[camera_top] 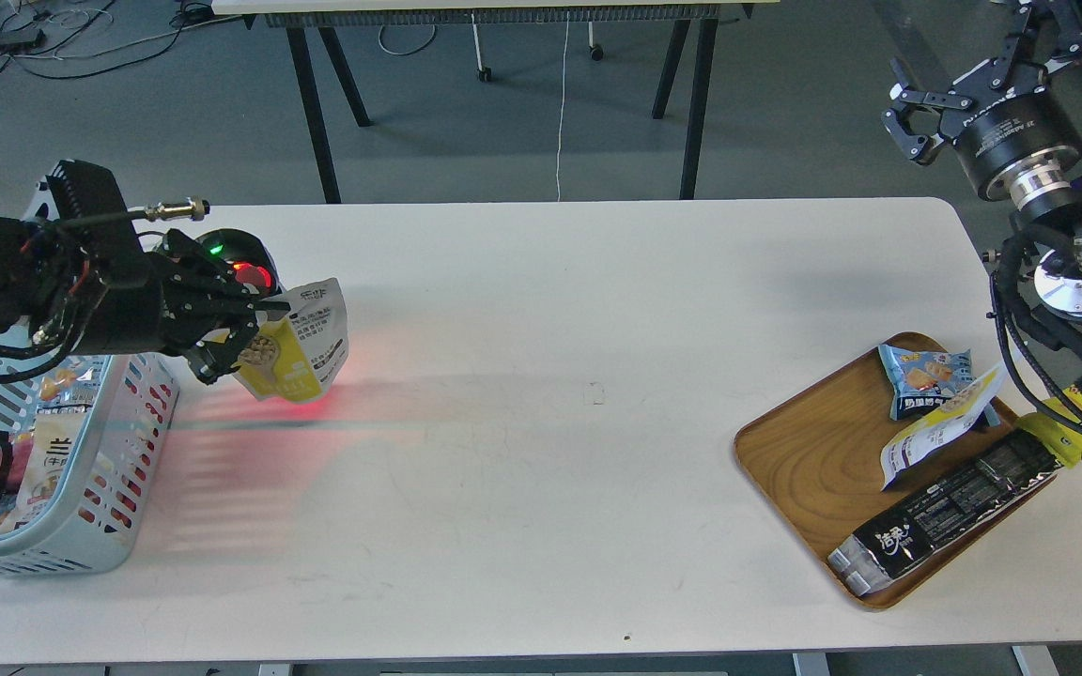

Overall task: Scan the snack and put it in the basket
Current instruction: 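Hold the yellow pouch in front of the scanner with the left gripper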

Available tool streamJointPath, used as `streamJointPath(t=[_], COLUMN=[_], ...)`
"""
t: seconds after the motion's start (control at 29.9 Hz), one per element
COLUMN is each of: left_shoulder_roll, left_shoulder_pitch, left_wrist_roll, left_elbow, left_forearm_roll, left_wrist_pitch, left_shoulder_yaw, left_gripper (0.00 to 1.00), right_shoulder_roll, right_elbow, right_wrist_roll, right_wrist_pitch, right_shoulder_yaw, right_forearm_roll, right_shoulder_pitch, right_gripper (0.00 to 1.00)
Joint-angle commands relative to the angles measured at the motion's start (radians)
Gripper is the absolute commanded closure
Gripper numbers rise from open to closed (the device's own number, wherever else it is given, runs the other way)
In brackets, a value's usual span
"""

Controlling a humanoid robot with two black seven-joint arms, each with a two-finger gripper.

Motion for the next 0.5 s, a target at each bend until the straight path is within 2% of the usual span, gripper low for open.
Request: streamJointPath(t=[0.0, 0.47], left_shoulder_roll=[-0.028, -0.055], left_shoulder_pitch=[-0.001, 0.000], left_wrist_roll=[0.005, 0.004], left_elbow=[0.020, 0.059], left_forearm_roll=[0.000, 0.000], left_wrist_pitch=[-0.001, -0.001], left_shoulder_yaw=[-0.001, 0.007], left_gripper=[0.99, 0.99], right_shoulder_roll=[0.000, -0.005], right_elbow=[0.000, 0.000], right_wrist_roll=[0.000, 0.000], right_wrist_pitch=[0.000, 0.000], right_shoulder_yaw=[0.002, 0.003], right_forearm_roll=[0.000, 0.000], right_shoulder_pitch=[0.002, 0.000], right_gripper=[0.01, 0.01])
